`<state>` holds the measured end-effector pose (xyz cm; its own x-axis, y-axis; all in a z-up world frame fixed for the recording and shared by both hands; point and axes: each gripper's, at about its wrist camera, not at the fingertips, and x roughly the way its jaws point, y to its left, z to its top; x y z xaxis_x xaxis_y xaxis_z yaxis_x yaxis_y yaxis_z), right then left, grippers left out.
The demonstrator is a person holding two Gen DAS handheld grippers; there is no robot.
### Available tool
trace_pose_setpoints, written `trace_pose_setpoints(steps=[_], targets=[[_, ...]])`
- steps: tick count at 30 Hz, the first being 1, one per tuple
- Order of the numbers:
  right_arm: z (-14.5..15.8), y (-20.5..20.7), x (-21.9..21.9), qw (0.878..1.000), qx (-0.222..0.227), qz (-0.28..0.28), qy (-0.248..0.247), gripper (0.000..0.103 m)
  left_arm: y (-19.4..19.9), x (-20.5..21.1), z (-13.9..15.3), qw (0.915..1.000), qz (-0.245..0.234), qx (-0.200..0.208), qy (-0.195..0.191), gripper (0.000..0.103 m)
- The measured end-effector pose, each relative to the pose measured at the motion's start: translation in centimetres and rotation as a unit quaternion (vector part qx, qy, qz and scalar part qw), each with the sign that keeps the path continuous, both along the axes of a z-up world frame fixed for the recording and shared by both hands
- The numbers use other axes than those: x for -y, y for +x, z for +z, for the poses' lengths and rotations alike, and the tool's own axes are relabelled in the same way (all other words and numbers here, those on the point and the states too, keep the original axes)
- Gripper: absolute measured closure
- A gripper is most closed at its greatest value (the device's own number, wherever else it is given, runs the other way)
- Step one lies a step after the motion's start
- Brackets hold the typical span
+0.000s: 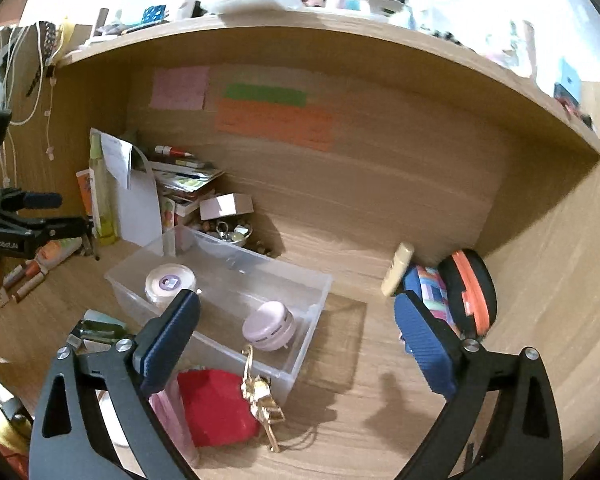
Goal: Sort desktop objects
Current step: 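Withdraw both tools from the clear bin toward the cluttered items, then grasp the red pouch with gold ribbon with the right tool while the left tool grasps the dark green bottle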
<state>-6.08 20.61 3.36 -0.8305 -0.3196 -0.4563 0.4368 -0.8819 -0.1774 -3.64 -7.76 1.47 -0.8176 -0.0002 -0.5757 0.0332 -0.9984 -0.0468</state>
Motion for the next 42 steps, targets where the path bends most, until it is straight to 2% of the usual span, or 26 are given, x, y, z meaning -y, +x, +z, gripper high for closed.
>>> trace_pose_setpoints(steps=[4,9,19,22,26,36,40,42], targets=[[-1.6,-0.4,-1.4,0.999,0.034,-0.009,-0.024,0.006,0.8,0.4,-1.5,0.9999,0.004,0.012,0.001,0.005],[-5.0,-1.0,-2.4,0.996,0.085,-0.027,-0.027,0.006,1.0,0.6,-3.7,0.9993,0.006,0.034,0.011,0.005],[-9.5,-0.6,-2.6,0.987,0.15,-0.026,-0.052,0.006,0.5,-0.9,-8.9,0.9955,-0.008,0.093,0.012,0.005],[-10.3,-0.7,-2.3,0.986,0.155,-0.03,-0.049,0.006,0.3,-1.5,-10.0,0.9941,-0.014,0.107,0.016,0.005],[-11.0,-1.0,-2.0,0.985,0.164,-0.028,-0.049,0.006,-0.2,-1.9,-11.0,0.9912,-0.018,0.123,0.044,0.005],[-12.5,-2.0,-1.3,0.979,0.194,-0.015,-0.056,0.006,-1.2,-2.8,-12.1,0.9879,-0.01,0.133,0.08,0.005],[-12.5,-2.4,-1.1,0.978,0.198,-0.006,-0.063,0.007,-1.1,-3.3,-12.1,0.9901,-0.002,0.124,0.065,0.005],[-12.6,-2.7,-0.9,0.977,0.203,-0.002,-0.067,0.01,-1.1,-3.5,-12.2,0.991,-0.002,0.121,0.057,0.008]])
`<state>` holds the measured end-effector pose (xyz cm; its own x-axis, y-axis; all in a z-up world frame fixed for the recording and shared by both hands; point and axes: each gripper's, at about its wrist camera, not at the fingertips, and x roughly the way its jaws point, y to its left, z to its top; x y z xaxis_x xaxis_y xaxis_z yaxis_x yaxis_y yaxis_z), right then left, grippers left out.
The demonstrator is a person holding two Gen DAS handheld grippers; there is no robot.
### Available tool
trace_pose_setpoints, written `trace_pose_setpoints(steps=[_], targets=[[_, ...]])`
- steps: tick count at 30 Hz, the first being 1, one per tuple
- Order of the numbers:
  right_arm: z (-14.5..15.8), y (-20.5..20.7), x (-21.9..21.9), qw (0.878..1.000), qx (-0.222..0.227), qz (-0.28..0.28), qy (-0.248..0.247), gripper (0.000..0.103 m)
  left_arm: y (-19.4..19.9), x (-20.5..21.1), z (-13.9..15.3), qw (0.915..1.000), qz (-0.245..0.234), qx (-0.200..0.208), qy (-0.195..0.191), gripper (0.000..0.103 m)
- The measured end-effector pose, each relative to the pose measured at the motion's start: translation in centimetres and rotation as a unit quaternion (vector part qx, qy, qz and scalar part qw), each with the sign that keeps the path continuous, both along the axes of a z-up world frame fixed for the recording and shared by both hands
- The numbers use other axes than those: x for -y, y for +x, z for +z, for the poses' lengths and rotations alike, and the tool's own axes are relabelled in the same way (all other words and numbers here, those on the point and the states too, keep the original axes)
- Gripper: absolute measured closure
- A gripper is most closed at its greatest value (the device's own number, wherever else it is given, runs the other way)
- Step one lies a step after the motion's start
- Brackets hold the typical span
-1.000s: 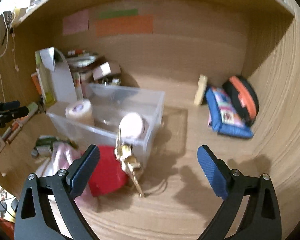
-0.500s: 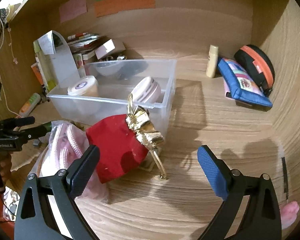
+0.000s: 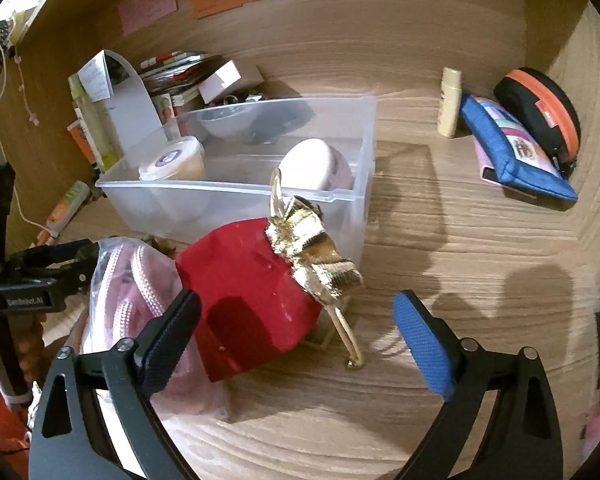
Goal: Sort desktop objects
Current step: 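Grasp the red pouch with gold ribbon with the right tool while the left tool grasps the dark green bottle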
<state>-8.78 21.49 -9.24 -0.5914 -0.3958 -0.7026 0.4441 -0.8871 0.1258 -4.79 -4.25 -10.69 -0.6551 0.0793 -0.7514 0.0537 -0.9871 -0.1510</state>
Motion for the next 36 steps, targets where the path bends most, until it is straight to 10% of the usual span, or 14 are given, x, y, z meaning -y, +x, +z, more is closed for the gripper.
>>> trace_pose_setpoints(steps=[16,36], targets=[[0.7,-0.2,0.4,0.999,-0.006,0.026,-0.03,0.084,0.0,0.0,0.1,0.9998,0.008,-0.021,-0.001,0.039],[4.8,0.8,-1.6,0.992,-0.031,0.035,-0.116,0.091,1.4,0.2,2.0,0.9973,0.02,-0.069,-0.014,0.04]])
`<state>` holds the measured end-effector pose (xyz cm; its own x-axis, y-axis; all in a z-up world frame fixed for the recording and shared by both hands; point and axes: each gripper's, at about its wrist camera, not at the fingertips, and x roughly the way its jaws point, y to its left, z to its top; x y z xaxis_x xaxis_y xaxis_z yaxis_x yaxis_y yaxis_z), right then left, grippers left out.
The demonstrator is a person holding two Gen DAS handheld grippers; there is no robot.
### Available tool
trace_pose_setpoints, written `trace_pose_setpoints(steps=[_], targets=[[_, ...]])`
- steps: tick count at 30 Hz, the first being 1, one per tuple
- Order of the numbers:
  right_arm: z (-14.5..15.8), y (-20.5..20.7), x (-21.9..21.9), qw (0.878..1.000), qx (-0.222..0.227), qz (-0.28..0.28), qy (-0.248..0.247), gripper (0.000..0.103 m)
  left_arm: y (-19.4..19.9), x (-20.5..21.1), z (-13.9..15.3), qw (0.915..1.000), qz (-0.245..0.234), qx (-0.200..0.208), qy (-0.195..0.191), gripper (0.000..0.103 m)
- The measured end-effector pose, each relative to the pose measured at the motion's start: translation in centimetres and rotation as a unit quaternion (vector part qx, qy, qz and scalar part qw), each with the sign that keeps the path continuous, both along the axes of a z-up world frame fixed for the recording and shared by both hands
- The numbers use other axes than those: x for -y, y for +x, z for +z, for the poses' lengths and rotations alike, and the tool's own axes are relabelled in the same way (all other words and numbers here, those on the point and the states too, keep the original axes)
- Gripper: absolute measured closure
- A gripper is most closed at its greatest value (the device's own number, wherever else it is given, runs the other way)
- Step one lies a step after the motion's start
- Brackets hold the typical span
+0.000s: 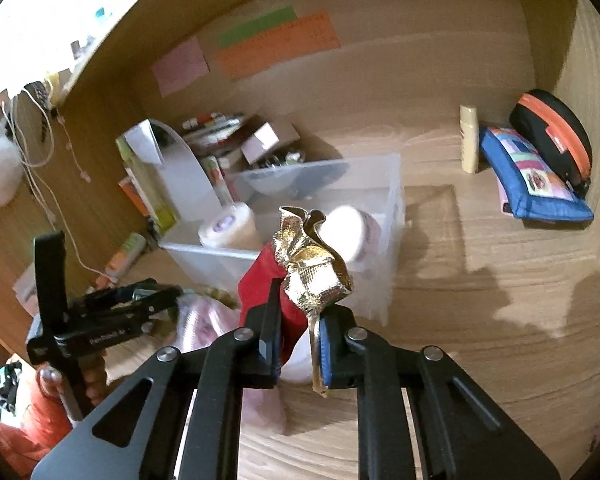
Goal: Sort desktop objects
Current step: 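Grasp the red pouch with gold ribbon with the right tool while the left tool grasps the dark green bottle, then drop the red pouch into the bin with the right tool while the left tool carries the bottle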
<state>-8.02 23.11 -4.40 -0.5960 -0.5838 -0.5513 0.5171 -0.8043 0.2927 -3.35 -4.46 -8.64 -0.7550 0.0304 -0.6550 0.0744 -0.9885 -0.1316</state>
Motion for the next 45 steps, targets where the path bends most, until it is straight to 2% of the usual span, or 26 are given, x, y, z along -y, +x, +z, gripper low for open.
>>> trace_pose_setpoints(steps=[8,17,24,35,45], targets=[[1.5,-0.7,1.2,1.0,-0.022,0.007,-0.005,0.091,0.5,0.5,2.6,0.9992,0.008,-0.04,-0.003,0.04],[2.9,-2.6,2.1,0.999,-0.033,0.009,-0.022,0.091,-0.3,0.5,3.8,0.9985,0.008,-0.055,-0.004,0.04],[4.0,-3.8,3.2,0.999,-0.048,0.006,-0.016,0.091,-1.4,0.9,5.6,0.9975,0.005,-0.071,0.001,0.04],[4.3,-6.9,5.1,0.999,-0.052,-0.005,0.005,0.091,-5.8,1.4,9.1,0.9957,0.001,-0.092,-0.008,0.04],[3.5,-10.2,6.6,0.999,-0.04,-0.012,0.033,0.091,-10.5,0.5,8.9,0.9967,0.003,-0.076,-0.026,0.04]])
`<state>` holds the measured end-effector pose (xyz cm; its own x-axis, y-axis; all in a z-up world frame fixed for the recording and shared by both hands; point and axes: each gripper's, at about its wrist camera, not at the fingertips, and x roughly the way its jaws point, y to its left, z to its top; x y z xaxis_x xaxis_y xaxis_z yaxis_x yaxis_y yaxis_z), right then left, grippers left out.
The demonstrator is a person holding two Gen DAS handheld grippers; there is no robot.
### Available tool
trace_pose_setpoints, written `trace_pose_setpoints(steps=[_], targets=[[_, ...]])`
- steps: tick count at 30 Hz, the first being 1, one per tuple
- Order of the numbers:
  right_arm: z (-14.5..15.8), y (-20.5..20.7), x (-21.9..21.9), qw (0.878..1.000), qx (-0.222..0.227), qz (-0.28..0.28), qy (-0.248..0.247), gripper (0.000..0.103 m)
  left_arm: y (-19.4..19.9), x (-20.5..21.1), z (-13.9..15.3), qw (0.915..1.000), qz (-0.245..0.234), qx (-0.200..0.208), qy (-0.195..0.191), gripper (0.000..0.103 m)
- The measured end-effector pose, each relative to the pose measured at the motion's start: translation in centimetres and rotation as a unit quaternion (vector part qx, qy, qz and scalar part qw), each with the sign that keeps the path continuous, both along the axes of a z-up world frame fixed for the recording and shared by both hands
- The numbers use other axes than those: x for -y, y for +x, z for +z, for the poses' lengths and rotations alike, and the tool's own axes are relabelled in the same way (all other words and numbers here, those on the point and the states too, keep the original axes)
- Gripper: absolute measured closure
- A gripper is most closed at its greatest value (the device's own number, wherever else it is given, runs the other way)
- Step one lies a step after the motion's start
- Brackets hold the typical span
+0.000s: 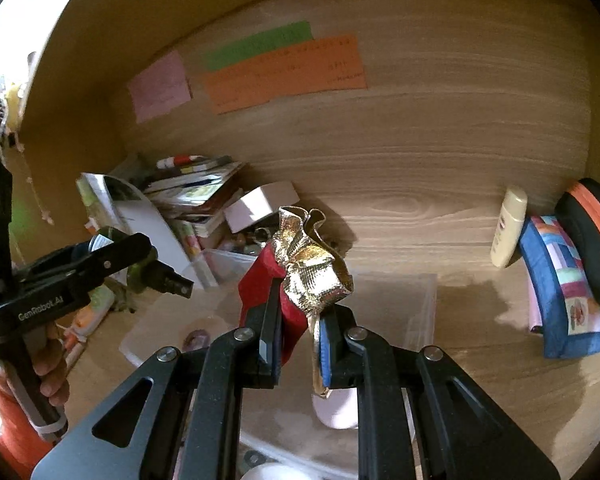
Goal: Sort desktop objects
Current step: 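Drop the red pouch into the bin with the right tool while the left tool carries the bottle, then lower the green bottle into the bin and open the left tool, then withdraw both tools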
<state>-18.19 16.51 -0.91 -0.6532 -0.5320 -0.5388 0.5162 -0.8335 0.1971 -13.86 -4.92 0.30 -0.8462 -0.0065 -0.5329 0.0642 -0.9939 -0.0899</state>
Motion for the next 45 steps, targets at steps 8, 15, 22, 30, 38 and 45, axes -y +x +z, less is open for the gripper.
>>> trace_pose_setpoints(steps=[8,15,22,30,38,45], targets=[[-2.2,-1.8,0.9,0.999,0.016,-0.003,0.028,0.091,-3.8,-0.7,-2.3,0.9989,-0.001,0.044,-0.013,0.04],[-4.2,-2.7,1.0,0.998,0.04,-0.013,0.048,0.09,-5.0,-1.1,-3.9,0.9979,0.009,0.06,-0.025,0.04],[-5.0,-2.5,1.8,0.996,0.04,-0.018,0.074,0.089,-5.5,-0.9,-4.7,0.9966,0.005,0.078,-0.024,0.04],[-5.4,-1.9,3.0,0.994,0.03,-0.018,0.107,0.087,-5.5,-1.6,-5.4,0.9952,0.012,0.083,-0.05,0.04],[-5.3,-1.1,3.5,0.992,0.007,-0.024,0.125,0.052,-5.5,-1.8,-5.3,0.9952,0.012,0.079,-0.057,0.037],[-4.7,-0.6,3.1,0.991,-0.019,-0.045,0.128,0.028,-4.6,-1.7,-4.7,0.996,0.011,0.062,-0.063,0.027]])
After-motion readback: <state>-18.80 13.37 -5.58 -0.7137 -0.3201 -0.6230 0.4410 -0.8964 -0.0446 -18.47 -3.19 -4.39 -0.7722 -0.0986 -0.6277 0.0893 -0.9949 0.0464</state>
